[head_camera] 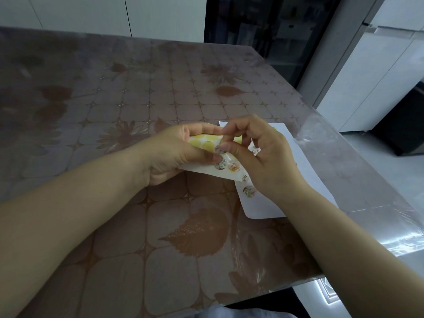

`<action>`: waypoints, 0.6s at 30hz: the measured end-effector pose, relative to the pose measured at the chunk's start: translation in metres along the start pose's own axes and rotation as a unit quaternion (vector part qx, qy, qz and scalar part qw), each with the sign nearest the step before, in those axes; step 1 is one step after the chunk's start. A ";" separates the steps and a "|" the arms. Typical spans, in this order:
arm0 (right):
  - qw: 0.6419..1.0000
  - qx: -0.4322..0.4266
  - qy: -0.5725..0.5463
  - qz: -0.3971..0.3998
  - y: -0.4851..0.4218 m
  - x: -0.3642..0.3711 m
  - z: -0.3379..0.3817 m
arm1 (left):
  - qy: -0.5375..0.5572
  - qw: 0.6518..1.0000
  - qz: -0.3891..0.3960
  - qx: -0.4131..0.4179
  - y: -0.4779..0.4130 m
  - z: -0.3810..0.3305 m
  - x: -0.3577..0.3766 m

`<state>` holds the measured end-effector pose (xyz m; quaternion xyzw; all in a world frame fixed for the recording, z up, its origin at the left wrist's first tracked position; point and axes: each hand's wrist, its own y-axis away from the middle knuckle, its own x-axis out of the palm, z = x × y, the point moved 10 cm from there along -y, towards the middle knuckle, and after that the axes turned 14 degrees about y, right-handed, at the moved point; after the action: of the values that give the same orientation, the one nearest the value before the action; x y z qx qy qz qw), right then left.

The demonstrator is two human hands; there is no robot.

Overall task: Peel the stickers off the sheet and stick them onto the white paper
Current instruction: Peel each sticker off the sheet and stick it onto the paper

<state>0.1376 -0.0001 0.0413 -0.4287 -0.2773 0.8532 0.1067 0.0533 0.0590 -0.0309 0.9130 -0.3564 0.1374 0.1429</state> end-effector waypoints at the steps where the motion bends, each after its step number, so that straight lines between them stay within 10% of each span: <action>1: 1.000 0.002 -0.004 0.000 0.000 0.000 0.000 | 0.003 1.000 0.000 0.000 0.000 0.000 0.000; 18: 0.999 0.011 0.019 0.044 -0.001 0.001 -0.008 | -0.080 0.992 -0.039 0.084 0.006 -0.014 0.001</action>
<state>0.1434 0.0048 0.0373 -0.4558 -0.2466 0.8516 0.0789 0.0479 0.0597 -0.0164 0.9431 -0.3179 0.0873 0.0423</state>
